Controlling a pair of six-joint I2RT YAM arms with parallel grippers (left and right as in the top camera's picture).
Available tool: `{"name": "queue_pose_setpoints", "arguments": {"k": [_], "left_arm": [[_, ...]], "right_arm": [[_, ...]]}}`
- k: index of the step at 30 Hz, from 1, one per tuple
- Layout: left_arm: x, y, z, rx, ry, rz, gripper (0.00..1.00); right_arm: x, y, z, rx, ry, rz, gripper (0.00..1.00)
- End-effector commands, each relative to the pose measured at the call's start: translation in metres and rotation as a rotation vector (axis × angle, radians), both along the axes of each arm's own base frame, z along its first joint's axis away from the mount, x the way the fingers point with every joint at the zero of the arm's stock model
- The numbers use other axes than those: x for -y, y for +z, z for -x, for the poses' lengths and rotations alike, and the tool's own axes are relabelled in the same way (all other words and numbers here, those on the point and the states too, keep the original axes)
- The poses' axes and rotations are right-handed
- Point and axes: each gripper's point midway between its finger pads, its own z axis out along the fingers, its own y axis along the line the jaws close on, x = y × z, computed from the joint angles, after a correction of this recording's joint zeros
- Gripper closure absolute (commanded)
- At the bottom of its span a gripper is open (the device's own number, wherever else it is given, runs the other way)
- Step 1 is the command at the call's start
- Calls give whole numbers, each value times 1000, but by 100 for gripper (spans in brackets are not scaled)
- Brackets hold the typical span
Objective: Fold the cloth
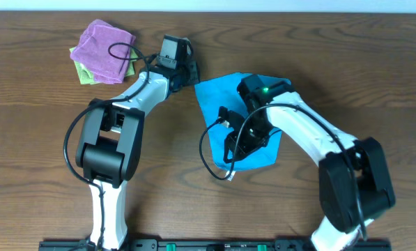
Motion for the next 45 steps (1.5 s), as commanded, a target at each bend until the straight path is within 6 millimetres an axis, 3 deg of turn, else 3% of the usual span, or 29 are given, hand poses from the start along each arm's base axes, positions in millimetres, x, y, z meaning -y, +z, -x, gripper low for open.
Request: {"name": "queue_pose_setpoints", "arguments": {"k": [1,4,7,10,16,23,30,45], "left_arm": [[-4,4,-8,11,-4,-18,77],[-4,7,-9,5,-10,-23,61],[-3,7,-6,-13,-21,-27,48],[-4,6,0,-44,-26,-32,42],[4,9,16,-104,-92,-8,37],[4,4,32,-174,-109,-1,34],[5,6,33,-185,-112,-1,34],[8,13,37,-181,-146,9,34]], "right_arm": [[8,10,-14,95,-34,62,58],[28,4,-29,180,-63,194,34],[41,-1,-38,230,-61,273,30],[47,-4,-51,288,-65,316,30],[53,-11,-68,353,-74,367,32],[62,-35,-76,330,-94,421,35],[66,-50,-85,335,-117,450,42],[81,-56,-105,378,-179,487,52]]}}
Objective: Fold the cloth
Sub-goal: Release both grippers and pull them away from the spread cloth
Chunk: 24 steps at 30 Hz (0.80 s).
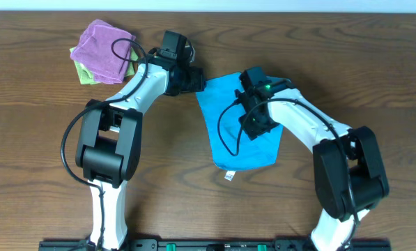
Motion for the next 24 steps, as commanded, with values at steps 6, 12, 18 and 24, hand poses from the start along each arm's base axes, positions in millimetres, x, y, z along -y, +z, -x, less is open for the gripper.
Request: {"name": "queue_pose_setpoints", "arguments": {"k": [6,12,18,24], "left_arm": [[-1,11,-3,18,-18,5,34],[-1,11,-3,20,-27,2,34],[-1,10,-2,18,-27,1,34],[-1,11,-3,20,-26,2,34]], "right_arm": [[4,-12,-2,-20,-21,20,55],[4,-12,-3,-19,-24,18,80],[15,-7,-7,14,-123,67,99],[19,24,-2,52,-230,49,99]]}}
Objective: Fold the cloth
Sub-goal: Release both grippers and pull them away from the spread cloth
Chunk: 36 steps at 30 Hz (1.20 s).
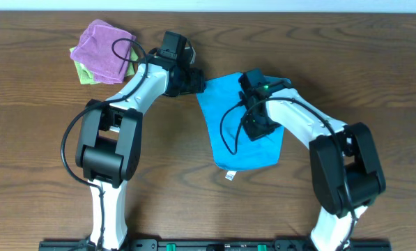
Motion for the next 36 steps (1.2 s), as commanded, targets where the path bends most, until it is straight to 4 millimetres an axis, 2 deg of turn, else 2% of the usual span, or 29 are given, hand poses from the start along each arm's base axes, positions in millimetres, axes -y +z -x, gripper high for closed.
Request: {"name": "queue_pose_setpoints", "arguments": {"k": [1,3,7,14,18,23,24,25,26,27,28,30,32,34,36], "left_arm": [[0,13,-7,31,-9,10,34],[0,13,-7,31,-9,11,34],[4,15,-5,22,-21,36,34],[9,20,2,-3,-39,75,36],[3,33,1,10,-27,79,36],[-8,53,-1,33,-6,84,35],[-10,56,0,33,-2,85,35],[-13,60,1,34,2,85,34],[-15,63,2,33,6,84,34],[-17,66,3,32,10,84,34],[-19,69,4,31,13,83,33],[-24,74,6,26,22,82,29],[-28,78,9,19,29,81,20],[-32,80,14,-1,34,83,3],[-33,84,23,-40,32,113,5]], "right_arm": [[7,36,-8,96,-125,-11,99],[12,50,-3,114,-184,-1,99],[27,66,11,118,-292,50,99],[66,75,39,116,-555,245,99],[88,84,56,131,-706,363,98],[101,88,79,81,-794,438,98],[103,88,85,65,-810,453,91],[105,88,90,48,-823,467,79],[108,88,96,30,-833,481,66],[110,87,100,18,-844,492,45],[112,87,103,8,-851,500,34],[114,87,105,0,-870,505,24],[113,88,103,5,-877,476,19],[103,88,95,5,-815,383,12],[89,91,85,9,-741,243,6]]}}
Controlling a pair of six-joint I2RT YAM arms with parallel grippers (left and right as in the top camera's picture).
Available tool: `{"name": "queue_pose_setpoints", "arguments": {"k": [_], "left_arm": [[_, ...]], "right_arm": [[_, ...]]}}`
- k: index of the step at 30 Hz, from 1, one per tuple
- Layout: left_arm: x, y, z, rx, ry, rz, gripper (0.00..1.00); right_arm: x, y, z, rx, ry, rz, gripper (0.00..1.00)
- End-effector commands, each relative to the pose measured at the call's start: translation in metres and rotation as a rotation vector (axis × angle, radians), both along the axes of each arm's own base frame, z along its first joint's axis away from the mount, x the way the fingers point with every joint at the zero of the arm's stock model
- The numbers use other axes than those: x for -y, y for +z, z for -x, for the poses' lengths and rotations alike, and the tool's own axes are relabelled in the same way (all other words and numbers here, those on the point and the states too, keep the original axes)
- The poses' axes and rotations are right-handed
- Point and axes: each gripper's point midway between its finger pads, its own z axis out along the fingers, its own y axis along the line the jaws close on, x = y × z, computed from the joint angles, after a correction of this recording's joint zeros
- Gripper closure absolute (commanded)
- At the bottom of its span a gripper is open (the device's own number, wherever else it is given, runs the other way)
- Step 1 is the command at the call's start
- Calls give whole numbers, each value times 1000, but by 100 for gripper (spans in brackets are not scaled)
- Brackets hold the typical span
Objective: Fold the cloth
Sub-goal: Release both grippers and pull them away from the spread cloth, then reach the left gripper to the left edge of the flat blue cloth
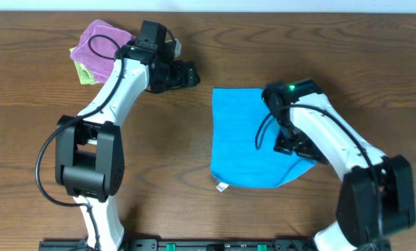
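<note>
The blue cloth [246, 136] lies spread flat in the overhead view, roughly rectangular, with a small white tag [221, 186] at its near left corner. My left gripper [189, 74] sits over bare wood, up and to the left of the cloth's far left corner. It is clear of the fabric and its fingers look parted. My right gripper [287, 143] points down onto the right part of the cloth. The wrist hides its fingers, so I cannot tell whether they hold fabric.
A crumpled purple cloth [99, 40] lies on a green one [84, 72] at the far left, just behind the left arm. Both arm bases stand at the table's near edge [208, 240].
The left gripper has left the cloth's far left corner and moved left, off the fabric. The right gripper has moved right and nearer. The cloth now lies wider, flatter and further right.
At first the cloth was bunched under the right gripper, with the left gripper at its far left corner. Then it was a narrow, tapered shape with both grippers at its far edge. Now it lies flat and square, with the left gripper off it.
</note>
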Motion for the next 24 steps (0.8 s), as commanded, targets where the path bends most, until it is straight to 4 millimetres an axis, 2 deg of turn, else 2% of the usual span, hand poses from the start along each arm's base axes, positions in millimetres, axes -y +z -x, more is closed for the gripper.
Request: {"name": "queue_pose_setpoints", "arguments": {"k": [1,3,7,16,24], "left_arm": [[-2,23,8,-18,-12,71,5],[-4,22,18,-75,-11,96,5],[-10,18,37,-169,-3,95,5],[-5,20,72,-322,-26,136,5],[0,13,100,-434,-40,179,5]], "right_arm": [[-17,17,-8,75,114,-195,5],[-17,26,-10,121,138,-262,4],[-5,33,4,186,102,-368,4],[7,19,43,375,-92,-647,5],[10,11,57,480,-227,-787,6]]}}
